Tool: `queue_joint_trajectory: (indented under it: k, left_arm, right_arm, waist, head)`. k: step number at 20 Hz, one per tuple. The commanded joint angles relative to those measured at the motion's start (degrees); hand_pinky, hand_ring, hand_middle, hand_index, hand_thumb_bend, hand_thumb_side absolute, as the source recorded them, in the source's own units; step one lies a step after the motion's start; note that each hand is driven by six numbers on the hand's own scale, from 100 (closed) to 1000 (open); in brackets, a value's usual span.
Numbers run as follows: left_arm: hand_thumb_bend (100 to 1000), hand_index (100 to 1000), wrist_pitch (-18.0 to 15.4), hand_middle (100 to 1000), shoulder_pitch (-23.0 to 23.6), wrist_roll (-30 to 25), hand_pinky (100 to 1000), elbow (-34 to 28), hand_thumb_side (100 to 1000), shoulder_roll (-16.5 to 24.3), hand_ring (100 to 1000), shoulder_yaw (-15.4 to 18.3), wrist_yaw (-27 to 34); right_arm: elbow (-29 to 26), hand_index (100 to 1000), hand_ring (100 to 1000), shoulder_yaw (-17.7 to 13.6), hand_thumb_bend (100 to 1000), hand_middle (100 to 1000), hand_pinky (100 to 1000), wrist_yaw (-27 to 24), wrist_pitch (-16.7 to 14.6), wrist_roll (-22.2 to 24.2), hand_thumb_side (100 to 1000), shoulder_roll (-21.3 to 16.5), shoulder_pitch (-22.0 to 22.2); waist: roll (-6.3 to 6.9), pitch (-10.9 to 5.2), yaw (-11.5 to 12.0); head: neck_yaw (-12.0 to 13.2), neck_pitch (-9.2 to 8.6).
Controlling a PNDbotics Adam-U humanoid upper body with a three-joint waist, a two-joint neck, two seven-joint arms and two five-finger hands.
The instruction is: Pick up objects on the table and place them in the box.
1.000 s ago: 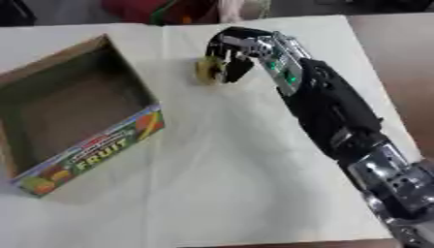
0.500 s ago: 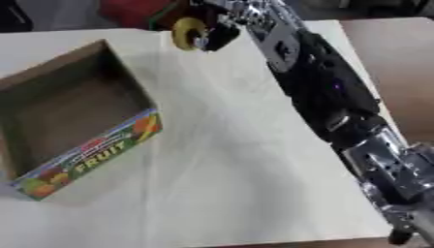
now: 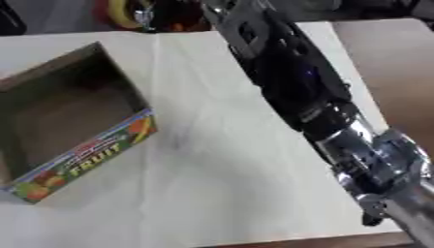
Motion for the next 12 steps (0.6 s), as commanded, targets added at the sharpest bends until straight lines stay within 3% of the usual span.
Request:
queue_joint_trajectory:
  k: [1,12]
  left_arm:
    - [100,578,-0.19,424,-0.74,-0.35,307,-1.10,842,0.82,437,-0.24,0.10]
    - [100,582,-1.38,427,-2.20,-0.43,308,-1.10,836,0.59,440,-0.88,0.32]
  right_arm:
    - [-1.73,651,633,0.35,100,487,640,-0.83,0.93,0.05,100,2.22,-2.07]
    - [2.35,655,623,1.63,100,480,624,2.54,2.83,-1.17,100,12.86,0.50]
  waist:
    - [0.05,-1.51,0.31]
    - [0.26,-1.17,1.50]
  head:
    - [-0.72,-0.17]
    - [-2.44,-0.57]
